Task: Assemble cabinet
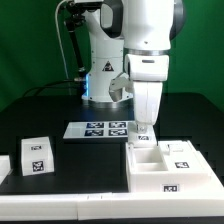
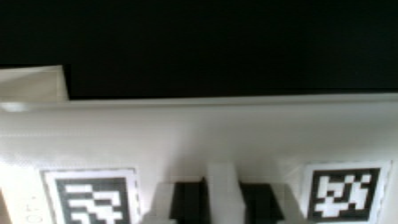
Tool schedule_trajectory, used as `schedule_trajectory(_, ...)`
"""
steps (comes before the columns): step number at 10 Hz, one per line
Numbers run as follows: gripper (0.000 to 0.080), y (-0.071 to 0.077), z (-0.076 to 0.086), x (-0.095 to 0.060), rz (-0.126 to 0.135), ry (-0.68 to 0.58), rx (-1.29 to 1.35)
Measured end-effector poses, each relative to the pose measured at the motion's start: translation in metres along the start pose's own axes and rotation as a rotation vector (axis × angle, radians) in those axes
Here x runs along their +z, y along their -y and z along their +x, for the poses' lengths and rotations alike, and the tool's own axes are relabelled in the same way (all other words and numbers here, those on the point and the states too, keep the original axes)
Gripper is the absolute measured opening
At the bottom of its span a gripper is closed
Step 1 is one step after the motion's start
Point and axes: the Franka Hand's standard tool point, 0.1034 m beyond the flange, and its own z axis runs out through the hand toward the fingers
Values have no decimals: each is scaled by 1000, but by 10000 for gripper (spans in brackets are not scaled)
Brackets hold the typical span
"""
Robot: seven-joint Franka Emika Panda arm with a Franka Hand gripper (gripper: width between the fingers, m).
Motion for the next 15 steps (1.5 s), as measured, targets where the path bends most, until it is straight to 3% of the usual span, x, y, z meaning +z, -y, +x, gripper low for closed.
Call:
schedule_trajectory(3, 70, 1, 0, 0, 5, 3, 0)
schedule_trajectory(8, 70, -3, -7, -4, 50, 36, 3)
schedule_trajectory(13, 70, 4, -6, 1, 49, 28, 4)
schedule_trajectory(15, 70, 4, -4, 2, 31, 17, 4)
